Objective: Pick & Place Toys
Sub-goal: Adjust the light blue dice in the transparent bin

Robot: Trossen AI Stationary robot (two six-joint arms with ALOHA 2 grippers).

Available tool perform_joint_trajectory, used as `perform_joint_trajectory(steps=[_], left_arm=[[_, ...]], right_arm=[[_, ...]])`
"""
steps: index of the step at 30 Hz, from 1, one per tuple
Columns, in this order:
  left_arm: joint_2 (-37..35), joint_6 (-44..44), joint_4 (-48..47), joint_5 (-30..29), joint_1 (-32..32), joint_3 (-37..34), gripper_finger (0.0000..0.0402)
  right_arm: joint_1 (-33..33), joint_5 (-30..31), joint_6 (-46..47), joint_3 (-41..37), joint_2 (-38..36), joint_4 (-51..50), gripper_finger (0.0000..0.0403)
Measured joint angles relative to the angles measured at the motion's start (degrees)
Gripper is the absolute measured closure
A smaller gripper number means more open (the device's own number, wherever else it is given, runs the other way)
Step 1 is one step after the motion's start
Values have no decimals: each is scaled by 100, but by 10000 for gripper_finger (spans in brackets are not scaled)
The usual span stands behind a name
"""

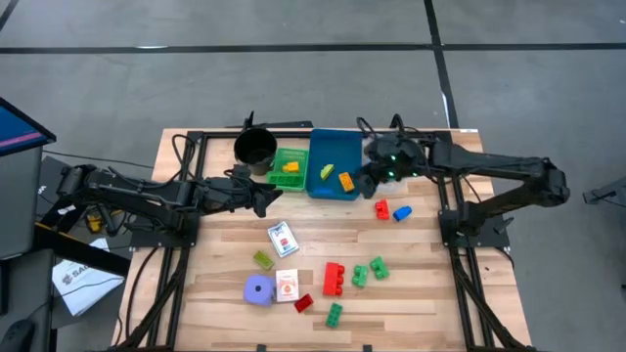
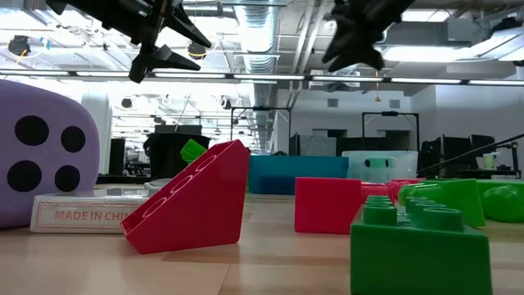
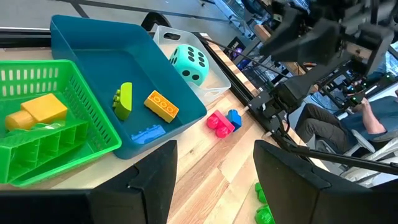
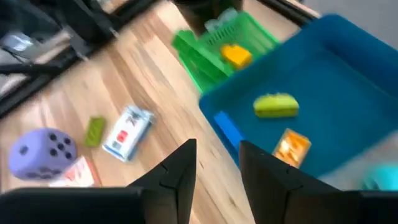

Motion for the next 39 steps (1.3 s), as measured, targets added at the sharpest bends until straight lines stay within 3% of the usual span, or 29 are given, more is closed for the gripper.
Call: perform_joint_trajectory(steps=[6,14,39], left_arm=[[0,0,-1,0,-1,0,198],[-1,-37,1,0,0,0,198],[0,-151,1,-1,0,0,198]], right_arm=[[100,500,313,0,-56,-1111,300],[-262,480,312,0,398,-1267,395],[-1076,170,-212,-2,1400,-1682,401]])
